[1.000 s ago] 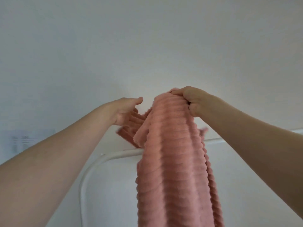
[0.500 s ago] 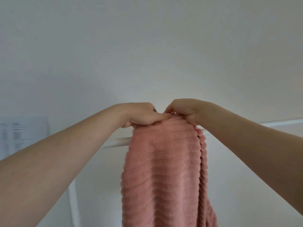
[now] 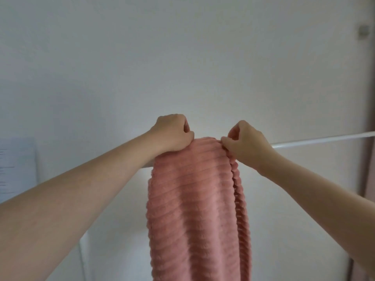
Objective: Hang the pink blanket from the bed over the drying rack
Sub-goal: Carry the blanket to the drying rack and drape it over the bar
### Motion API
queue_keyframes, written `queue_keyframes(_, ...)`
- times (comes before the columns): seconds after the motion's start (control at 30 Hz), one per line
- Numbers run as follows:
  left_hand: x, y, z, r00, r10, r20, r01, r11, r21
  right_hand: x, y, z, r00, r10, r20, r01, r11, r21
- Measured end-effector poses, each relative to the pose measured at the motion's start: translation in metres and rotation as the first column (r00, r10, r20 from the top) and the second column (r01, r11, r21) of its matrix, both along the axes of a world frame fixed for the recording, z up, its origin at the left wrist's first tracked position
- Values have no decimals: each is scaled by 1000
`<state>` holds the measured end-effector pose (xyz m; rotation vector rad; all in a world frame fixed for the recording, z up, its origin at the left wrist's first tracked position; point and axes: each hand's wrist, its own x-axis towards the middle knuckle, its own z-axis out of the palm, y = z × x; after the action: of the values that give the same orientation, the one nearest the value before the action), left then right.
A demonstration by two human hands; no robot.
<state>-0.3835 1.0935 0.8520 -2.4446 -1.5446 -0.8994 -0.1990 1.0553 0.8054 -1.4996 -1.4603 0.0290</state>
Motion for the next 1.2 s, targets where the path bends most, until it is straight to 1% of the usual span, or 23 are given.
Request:
queue_keyframes(0.07,12,-7,-1,999,-24,-21,26,998,59,1,-12,-11,999,26,-45,-31,995,-97)
queue_keyframes(0.13,25,-13,-3,994,-56,-88,61,997,50,2,-21,-16,986,102,-135,-120,983,-136)
queue_keyframes(0.2,35,-17,-7,982,-109,-155,115,993,26,2,-28,-20,962,181,-202,-207,972,-113)
queue_keyframes(0.23,38,-17,-9,975,-130,-181,136,991,19,2,-28,-21,959,199,-204,-221,971,-91)
queue_keyframes(0.3,46,-18,-12,963,-148,-226,159,987,30,1,-27,-22,961,174,-215,-187,981,-45)
queue_keyframes(0.33,50,-19,-13,959,-141,-247,159,986,54,2,-26,-21,955,164,-249,-176,984,-29)
queue_keyframes(0.43,58,-19,-14,953,-113,-281,155,979,133,10,-21,-10,907,158,-391,-164,986,17)
queue_keyframes(0.53,64,-17,-14,956,-115,-269,160,975,154,28,-18,2,851,189,-490,-167,982,89)
queue_keyframes(0.6,71,-16,-13,958,-120,-259,169,969,178,43,-15,6,835,209,-509,-173,978,118)
queue_keyframes(0.73,94,-18,-10,968,-119,-219,162,969,189,73,-6,7,859,176,-482,-140,984,110)
queue_keyframes(0.83,121,-21,-10,977,-81,-199,121,972,203,109,-1,9,858,162,-488,-118,986,121)
queue_keyframes(0.93,146,-22,-10,981,9,-193,24,986,167,152,7,9,839,162,-519,-118,986,118)
queue_keyframes(1.03,169,-23,-13,972,73,-224,-52,994,96,193,16,6,798,186,-573,-158,982,99)
queue_keyframes(1.1,187,-24,-15,971,88,-223,-77,995,57,217,22,4,788,195,-584,-179,980,86)
queue_keyframes(1.2,213,-23,-17,972,94,-216,-83,995,61,245,31,0,796,207,-569,-199,977,77)
